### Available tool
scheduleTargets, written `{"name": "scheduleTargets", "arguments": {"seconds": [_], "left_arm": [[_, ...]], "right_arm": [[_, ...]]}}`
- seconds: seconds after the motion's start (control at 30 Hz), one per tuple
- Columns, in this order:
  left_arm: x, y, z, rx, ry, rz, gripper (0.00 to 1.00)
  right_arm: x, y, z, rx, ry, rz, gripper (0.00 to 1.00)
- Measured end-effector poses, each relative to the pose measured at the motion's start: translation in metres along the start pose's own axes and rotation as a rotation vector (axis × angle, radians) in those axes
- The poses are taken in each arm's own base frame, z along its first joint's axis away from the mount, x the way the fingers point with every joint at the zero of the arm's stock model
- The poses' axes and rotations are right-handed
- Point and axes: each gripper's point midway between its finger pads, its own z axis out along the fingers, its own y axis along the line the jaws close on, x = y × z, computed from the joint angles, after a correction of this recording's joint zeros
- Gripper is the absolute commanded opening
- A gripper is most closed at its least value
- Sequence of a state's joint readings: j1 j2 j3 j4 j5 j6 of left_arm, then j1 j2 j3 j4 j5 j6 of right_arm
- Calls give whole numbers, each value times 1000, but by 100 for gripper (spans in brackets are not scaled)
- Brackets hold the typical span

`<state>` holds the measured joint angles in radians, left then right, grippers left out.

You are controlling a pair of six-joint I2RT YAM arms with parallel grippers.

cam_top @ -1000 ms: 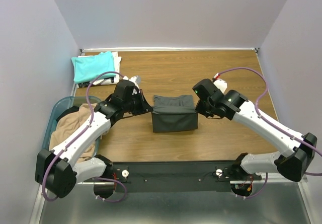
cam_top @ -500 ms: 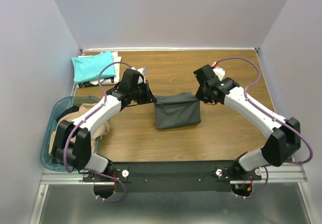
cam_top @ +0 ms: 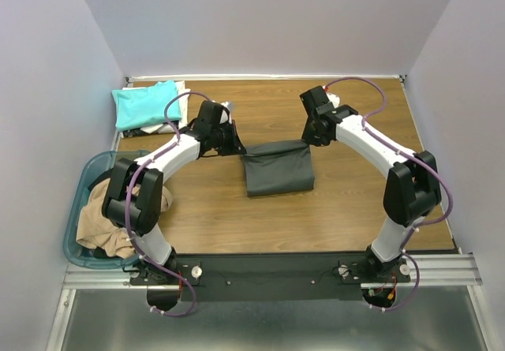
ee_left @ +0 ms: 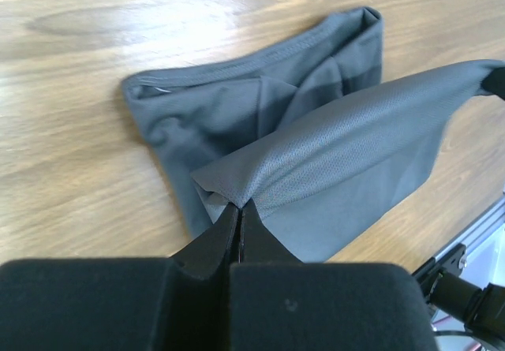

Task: Fold and stack the t-shirts
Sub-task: Fold the tshirt

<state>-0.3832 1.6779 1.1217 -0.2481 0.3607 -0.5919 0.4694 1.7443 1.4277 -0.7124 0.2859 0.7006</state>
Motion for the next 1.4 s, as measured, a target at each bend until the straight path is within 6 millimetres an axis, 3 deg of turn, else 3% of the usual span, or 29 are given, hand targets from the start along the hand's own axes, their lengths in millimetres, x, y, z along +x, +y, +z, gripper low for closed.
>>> {"name": "scheduleTargets", "arguments": {"seconds": [0.27, 0.5, 0.53, 0.57, 0.63, 0.67, 0.77, 0.97, 1.1, 1.23, 1.4], "left_arm": [[-4, 6, 0, -5, -6, -13, 0], [4, 17, 15, -15, 28, -25, 0], [4, 18, 16, -18, 31, -28, 3], [5, 20, 17, -22, 34, -31, 27], [5, 22, 18, -31, 36, -30, 54], [4, 25, 19, -46, 35, -31, 57], [-8, 35, 16, -109, 14, -19, 72], [-34, 37, -1, -165, -69, 15, 73], [-35, 28, -15, -130, -112, 34, 73], [-19, 24, -21, -73, -120, 39, 73], [11, 28, -18, -13, -89, 21, 75]], "right_arm": [[7, 4, 23, 0, 50, -57, 0], [11, 2, 33, 8, 70, -81, 0], [11, 2, 34, 7, 71, -84, 1], [10, 3, 34, 6, 70, -88, 10], [7, 6, 37, 1, 68, -99, 36], [6, 7, 38, 1, 66, -102, 52], [-8, 11, 41, -9, 49, -141, 64], [-46, 29, 21, -82, -41, -188, 67], [-48, 36, 4, -147, -47, -218, 67], [-30, 34, -7, -202, -11, -237, 67], [10, 30, -4, -253, 76, -263, 67]]}}
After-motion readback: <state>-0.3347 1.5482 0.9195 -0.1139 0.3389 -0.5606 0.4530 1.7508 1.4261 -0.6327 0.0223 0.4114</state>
